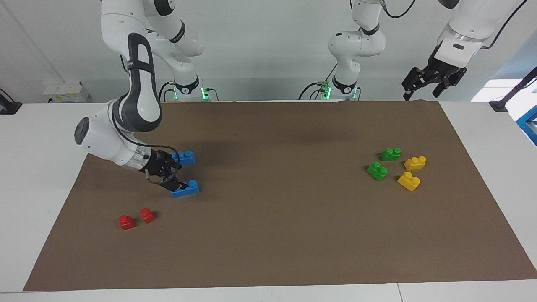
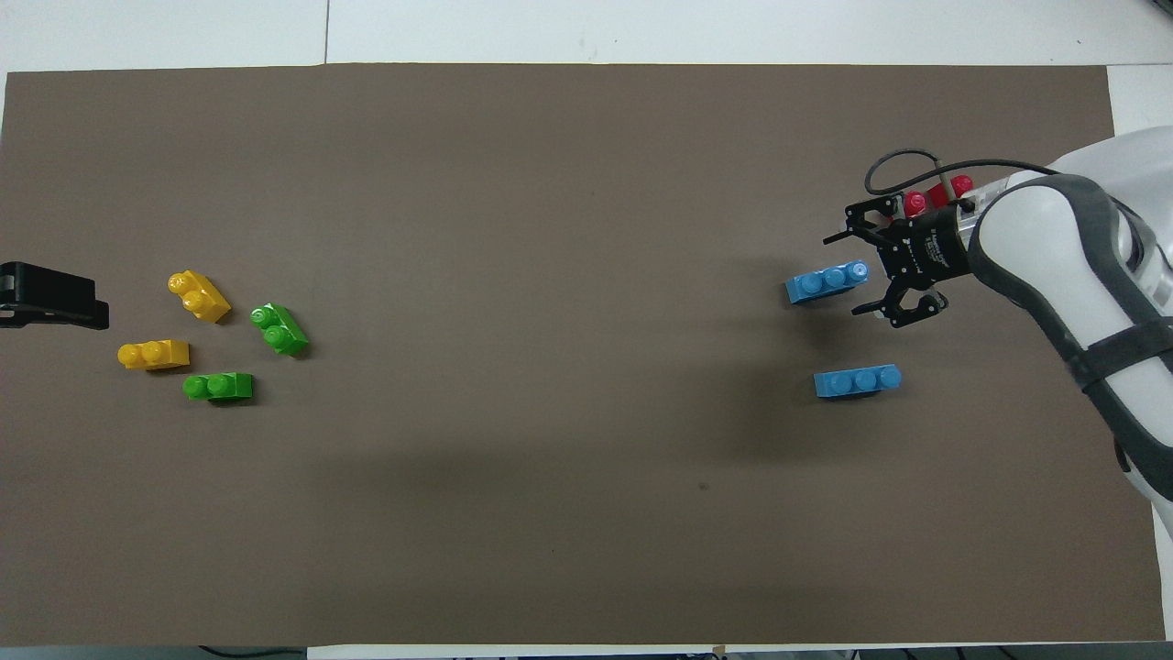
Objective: Remove green block with left arm and hold with right
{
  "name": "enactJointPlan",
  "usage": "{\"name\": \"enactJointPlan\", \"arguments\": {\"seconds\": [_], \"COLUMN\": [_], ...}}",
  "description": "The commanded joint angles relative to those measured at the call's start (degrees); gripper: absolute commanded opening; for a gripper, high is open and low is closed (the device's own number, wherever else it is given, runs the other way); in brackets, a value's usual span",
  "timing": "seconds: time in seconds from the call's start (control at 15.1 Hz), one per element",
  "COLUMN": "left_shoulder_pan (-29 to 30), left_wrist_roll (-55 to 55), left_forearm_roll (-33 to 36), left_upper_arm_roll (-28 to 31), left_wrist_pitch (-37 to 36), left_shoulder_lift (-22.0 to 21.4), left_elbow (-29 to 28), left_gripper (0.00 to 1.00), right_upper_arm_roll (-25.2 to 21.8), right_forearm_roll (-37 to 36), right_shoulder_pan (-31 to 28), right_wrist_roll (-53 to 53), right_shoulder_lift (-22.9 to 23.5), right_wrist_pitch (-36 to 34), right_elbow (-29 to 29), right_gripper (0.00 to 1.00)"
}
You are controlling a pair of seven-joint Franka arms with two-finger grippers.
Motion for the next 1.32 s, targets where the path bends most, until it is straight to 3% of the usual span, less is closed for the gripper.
{"name": "enactJointPlan", "arguments": {"seconds": [0.0,0.4,0.6,0.93,1.12,1.26], "left_shoulder_pan": [1.2,1.0,0.7,0.8,0.8,0.8], "left_wrist_roll": [0.6,0.6,0.6,0.6,0.6,0.7], "left_forearm_roll": [-1.0,-1.0,-1.0,-1.0,-1.0,-1.0], "left_upper_arm_roll": [-0.6,-0.6,-0.6,-0.6,-0.6,-0.6], "left_wrist_pitch": [0.4,0.5,0.5,0.5,0.5,0.5], "left_shoulder_lift": [-0.7,-0.6,-0.7,-0.7,-0.6,-0.6], "left_elbow": [-0.5,-0.4,-0.5,-0.5,-0.4,-0.4], "left_gripper": [1.00,1.00,1.00,1.00,1.00,1.00], "right_upper_arm_roll": [0.8,1.4,1.3,1.7,1.7,1.6], "right_forearm_roll": [-5.6,-18.2,-20.1,-24.7,-26.7,-27.7], "right_shoulder_pan": [-0.3,3.4,3.3,3.4,4.1,4.1], "right_wrist_roll": [1.4,-8.0,-17.9,-24.7,-28.8,-30.9], "right_shoulder_lift": [-5.0,-14.2,-18.5,-23.7,-25.1,-23.8], "right_wrist_pitch": [-3.0,-5.7,-9.6,-15.5,-21.5,-27.7], "right_elbow": [0.0,0.0,0.0,0.6,4.4,10.3], "right_gripper": [1.00,1.00,1.00,1.00,1.00,1.00]}}
